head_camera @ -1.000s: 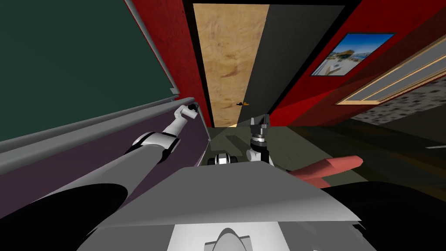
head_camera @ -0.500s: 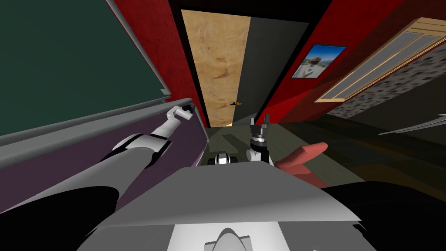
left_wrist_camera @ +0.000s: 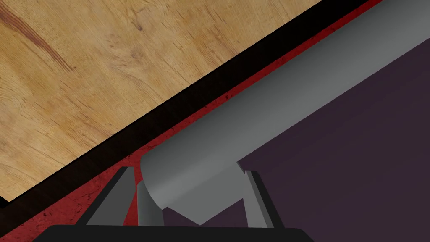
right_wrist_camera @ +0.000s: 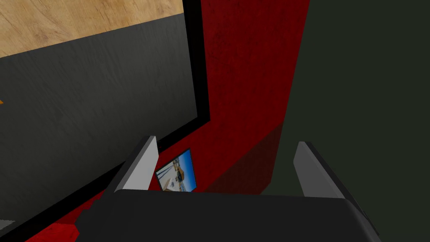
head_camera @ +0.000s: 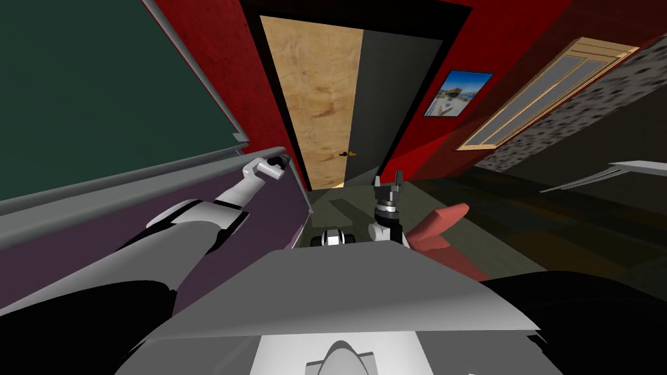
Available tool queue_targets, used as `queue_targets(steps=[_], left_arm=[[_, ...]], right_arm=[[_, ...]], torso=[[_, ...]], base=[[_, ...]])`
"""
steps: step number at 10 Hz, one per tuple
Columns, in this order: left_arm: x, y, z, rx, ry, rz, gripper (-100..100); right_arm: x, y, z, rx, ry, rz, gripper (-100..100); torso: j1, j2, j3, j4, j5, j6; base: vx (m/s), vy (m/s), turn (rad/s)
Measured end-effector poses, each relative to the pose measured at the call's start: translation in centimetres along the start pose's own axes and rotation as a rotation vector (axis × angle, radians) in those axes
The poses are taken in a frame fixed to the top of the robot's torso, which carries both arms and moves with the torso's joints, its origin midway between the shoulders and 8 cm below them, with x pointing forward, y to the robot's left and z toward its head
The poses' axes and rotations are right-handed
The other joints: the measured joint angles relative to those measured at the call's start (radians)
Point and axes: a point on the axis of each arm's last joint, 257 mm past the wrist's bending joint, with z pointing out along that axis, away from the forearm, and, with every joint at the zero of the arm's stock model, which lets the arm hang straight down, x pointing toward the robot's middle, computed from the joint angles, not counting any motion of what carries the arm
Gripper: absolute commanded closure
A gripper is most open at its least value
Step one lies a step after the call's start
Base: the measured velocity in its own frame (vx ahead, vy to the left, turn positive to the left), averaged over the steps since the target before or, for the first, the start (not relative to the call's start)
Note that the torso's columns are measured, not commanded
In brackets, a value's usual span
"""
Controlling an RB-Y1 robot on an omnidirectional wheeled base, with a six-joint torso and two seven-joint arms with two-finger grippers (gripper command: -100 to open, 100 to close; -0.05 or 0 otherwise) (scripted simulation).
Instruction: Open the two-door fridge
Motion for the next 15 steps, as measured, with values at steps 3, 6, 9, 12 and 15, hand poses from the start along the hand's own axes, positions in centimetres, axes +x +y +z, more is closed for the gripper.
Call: queue_targets(steps=[3, 6, 9, 12, 15], left_arm=[[3.8, -2.2, -0.6, 0.040, 0.062, 0.012, 100], [7.9, -4.8, -1.9, 0.090, 0.138, 0.028, 100], [12.4, -6.9, -2.9, 0.128, 0.215, 0.042, 100], [14.1, -8.2, -3.7, 0.163, 0.251, 0.053, 100], [17.3, -10.1, -5.7, 0.206, 0.312, 0.065, 100]], right_arm=[[0.0, 0.0, 0.0, 0.000, 0.000, 0.000, 0], [0.0, 0.0, 0.0, 0.000, 0.000, 0.000, 0], [0.0, 0.0, 0.0, 0.000, 0.000, 0.000, 0], [0.0, 0.0, 0.0, 0.000, 0.000, 0.000, 0], [0.0, 0.0, 0.0, 0.000, 0.000, 0.000, 0]], torso=[[0.002, -0.003, -0.001, 0.001, 0.000, -0.005], [0.001, -0.002, -0.001, 0.000, 0.000, -0.006], [0.000, -0.008, -0.005, -0.001, -0.001, -0.003], [0.002, -0.004, -0.002, -0.003, 0.001, -0.003], [0.002, -0.003, -0.001, -0.002, 0.000, -0.005]], base=[[-0.194, -0.042, -0.083], [-0.237, -0.059, -0.088], [-0.194, -0.054, -0.065], [-0.144, 0.004, -0.039], [-0.177, 0.005, -0.043]])
